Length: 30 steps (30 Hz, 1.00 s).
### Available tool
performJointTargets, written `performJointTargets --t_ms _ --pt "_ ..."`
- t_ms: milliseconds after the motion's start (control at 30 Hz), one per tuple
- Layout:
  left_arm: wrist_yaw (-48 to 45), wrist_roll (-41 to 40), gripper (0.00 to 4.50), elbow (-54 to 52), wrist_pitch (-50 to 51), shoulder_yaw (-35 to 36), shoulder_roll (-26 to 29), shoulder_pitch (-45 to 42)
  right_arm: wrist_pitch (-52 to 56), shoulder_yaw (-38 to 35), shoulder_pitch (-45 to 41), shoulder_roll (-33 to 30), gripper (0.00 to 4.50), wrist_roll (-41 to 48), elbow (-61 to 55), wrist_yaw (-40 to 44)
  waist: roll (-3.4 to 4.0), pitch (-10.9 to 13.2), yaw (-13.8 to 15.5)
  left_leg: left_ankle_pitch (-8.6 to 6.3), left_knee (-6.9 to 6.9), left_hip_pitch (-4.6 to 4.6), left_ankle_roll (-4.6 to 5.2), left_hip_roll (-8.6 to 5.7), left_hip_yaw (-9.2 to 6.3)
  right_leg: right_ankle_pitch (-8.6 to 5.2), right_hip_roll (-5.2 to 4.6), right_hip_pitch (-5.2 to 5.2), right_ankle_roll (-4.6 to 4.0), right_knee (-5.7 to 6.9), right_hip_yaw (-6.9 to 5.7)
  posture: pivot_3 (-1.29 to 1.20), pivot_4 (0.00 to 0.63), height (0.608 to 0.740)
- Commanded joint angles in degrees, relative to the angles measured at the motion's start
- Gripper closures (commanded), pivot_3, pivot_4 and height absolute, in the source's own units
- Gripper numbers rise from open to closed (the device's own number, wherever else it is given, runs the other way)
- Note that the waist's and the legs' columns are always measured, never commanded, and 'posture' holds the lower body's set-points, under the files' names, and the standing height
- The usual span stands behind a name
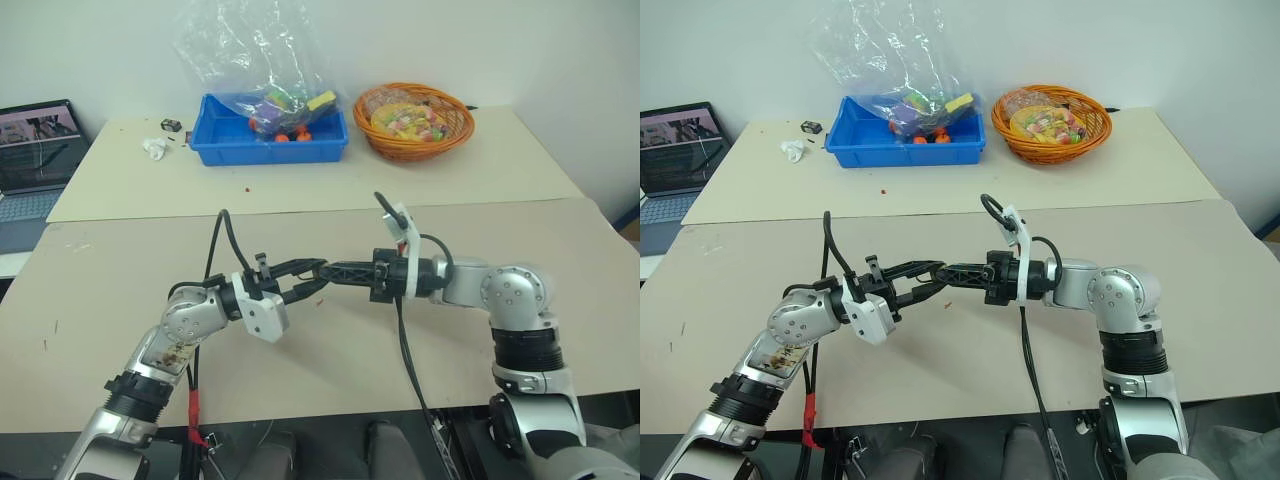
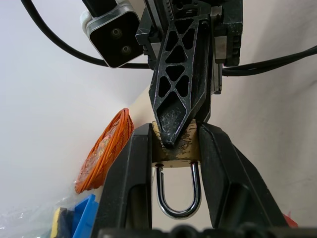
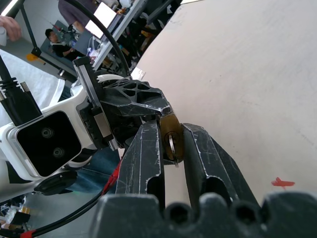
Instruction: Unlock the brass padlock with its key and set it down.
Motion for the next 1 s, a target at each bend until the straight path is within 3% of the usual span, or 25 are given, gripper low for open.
performJointTargets --t_ms 33,700,767,900,1000 --pt "0.8 0.3 3.69 -2.2 0.1 0.6 0.2 -0.3 -0.8 -0.2 0.2 0.3 4.34 0.5 -2.1 0.7 0.0 0.0 0.0 0.0 0.0 0.0 0.0 0.0 0.0 0.0 0.0 0.0 0.0 0.0 0.0 0.0 0.15 0.74" --pt "0.9 -0.2 3.69 -3.3 1.7 0.7 0.1 0.6 0.2 -0.3 0.7 1.2 4.34 1.5 -4.1 -0.4 0.0 0.0 0.0 0.0 0.0 0.0 0.0 0.0 0.0 0.0 0.0 0.0 0.0 0.0 0.0 0.0 0.15 0.74" --pt "0.8 -0.7 2.69 -3.3 1.9 0.8 0.0 0.6 0.1 -0.3 0.7 1.2 4.34 1.3 -4.0 -0.4 0.0 0.0 0.0 0.0 0.0 0.0 0.0 0.0 0.0 0.0 0.0 0.0 0.0 0.0 0.0 0.0 0.15 0.74" --pt "1.0 -0.2 1.39 -3.4 2.3 1.0 0.2 0.4 0.1 -0.4 0.7 1.4 4.36 1.3 -3.8 -0.5 0.0 0.0 0.0 0.0 0.0 0.0 0.0 0.0 0.0 0.0 0.0 0.0 0.0 0.0 0.0 0.0 0.15 0.74" --pt "1.0 0.4 0.18 -3.2 2.1 0.9 0.4 0.5 0.0 -0.4 0.7 1.5 4.36 1.3 -3.8 -0.6 0.0 0.0 0.0 0.0 0.0 0.0 0.0 0.01 0.0 0.0 0.01 0.0 0.0 0.0 0.0 0.0 0.15 0.74"
